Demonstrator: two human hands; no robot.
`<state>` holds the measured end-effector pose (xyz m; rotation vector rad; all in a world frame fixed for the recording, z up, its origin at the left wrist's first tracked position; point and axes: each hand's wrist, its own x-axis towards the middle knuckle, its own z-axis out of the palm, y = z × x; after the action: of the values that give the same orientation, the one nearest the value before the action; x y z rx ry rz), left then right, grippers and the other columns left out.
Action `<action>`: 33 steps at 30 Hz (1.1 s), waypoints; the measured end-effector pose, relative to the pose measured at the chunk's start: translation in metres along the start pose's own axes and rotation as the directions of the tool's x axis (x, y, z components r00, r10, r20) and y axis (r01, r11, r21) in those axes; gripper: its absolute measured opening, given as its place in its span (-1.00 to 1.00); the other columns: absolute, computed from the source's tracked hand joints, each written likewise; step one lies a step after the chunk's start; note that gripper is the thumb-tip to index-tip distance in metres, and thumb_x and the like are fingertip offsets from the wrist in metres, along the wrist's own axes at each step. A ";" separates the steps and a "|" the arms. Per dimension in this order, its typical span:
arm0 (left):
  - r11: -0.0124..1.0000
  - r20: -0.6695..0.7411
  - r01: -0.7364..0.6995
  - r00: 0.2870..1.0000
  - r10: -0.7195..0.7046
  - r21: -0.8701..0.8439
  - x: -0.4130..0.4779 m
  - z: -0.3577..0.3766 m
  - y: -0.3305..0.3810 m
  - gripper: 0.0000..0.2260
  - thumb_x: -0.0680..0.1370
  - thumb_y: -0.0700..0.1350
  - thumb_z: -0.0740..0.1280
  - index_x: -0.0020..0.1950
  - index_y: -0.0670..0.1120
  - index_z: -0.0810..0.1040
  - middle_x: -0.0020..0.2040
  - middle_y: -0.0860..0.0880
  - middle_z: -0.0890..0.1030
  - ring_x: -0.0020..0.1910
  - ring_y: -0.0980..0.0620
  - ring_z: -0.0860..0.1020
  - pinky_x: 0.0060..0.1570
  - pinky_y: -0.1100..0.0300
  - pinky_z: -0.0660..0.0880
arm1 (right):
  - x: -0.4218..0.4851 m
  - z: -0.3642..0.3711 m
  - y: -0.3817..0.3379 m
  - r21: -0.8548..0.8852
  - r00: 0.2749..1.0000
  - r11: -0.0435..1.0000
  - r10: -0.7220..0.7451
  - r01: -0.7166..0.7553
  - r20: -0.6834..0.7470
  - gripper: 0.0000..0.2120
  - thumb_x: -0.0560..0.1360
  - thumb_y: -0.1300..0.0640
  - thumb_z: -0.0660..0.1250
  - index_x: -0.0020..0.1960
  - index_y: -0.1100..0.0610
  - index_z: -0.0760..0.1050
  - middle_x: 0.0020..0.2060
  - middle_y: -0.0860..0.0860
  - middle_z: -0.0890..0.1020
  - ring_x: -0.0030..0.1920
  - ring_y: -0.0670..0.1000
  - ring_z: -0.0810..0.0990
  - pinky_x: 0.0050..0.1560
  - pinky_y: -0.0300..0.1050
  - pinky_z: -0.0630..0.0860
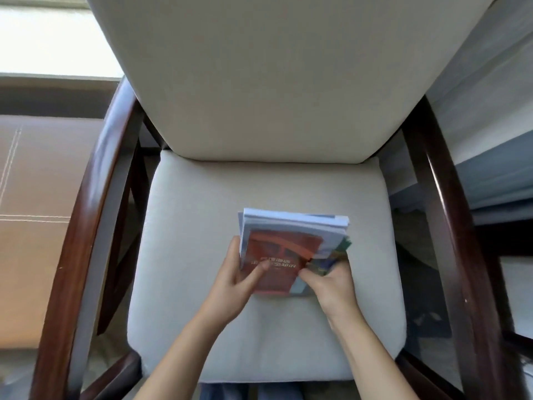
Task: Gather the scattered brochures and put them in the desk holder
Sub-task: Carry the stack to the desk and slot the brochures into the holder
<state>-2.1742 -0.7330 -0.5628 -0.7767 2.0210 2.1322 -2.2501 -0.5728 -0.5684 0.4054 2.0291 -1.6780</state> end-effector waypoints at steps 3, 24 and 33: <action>0.983 -0.020 -0.102 0.994 0.106 0.155 -0.003 -0.007 0.003 -0.63 0.53 -0.11 0.36 0.30 0.07 0.39 0.21 0.22 0.52 0.26 0.29 0.45 0.19 0.43 0.37 | -0.002 -0.002 -0.014 -0.028 0.991 0.991 -0.132 0.133 0.032 -0.54 0.16 0.38 0.43 0.05 0.27 0.50 -0.14 0.00 0.69 -0.15 -0.12 0.64 -0.14 -0.32 0.52; 0.857 0.022 -0.211 0.974 0.227 0.470 0.005 -0.007 0.032 -0.64 0.50 -0.08 0.27 0.22 0.27 0.32 0.10 0.45 0.48 0.08 0.46 0.44 -0.05 0.60 0.33 | 0.001 -0.023 -0.053 -0.142 0.987 0.982 -0.107 0.124 0.122 -0.62 0.26 0.44 0.53 0.04 0.27 0.55 -0.16 -0.02 0.68 -0.25 -0.30 0.64 -0.23 -0.45 0.50; 0.775 0.216 -0.438 0.899 0.381 0.457 -0.031 0.008 0.262 -0.52 0.48 -0.08 0.28 0.23 0.43 0.26 0.17 0.42 0.46 0.15 0.39 0.46 0.02 0.56 0.36 | -0.078 -0.075 -0.254 -0.098 0.922 0.918 -0.377 0.385 0.090 -0.60 0.28 0.51 0.48 -0.08 0.06 0.58 -0.22 -0.24 0.71 -0.18 -0.27 0.66 -0.17 -0.41 0.53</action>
<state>-2.2575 -0.7467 -0.3125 -0.1360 2.6934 1.6181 -2.3259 -0.5470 -0.3046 -0.0980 2.2446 -1.7492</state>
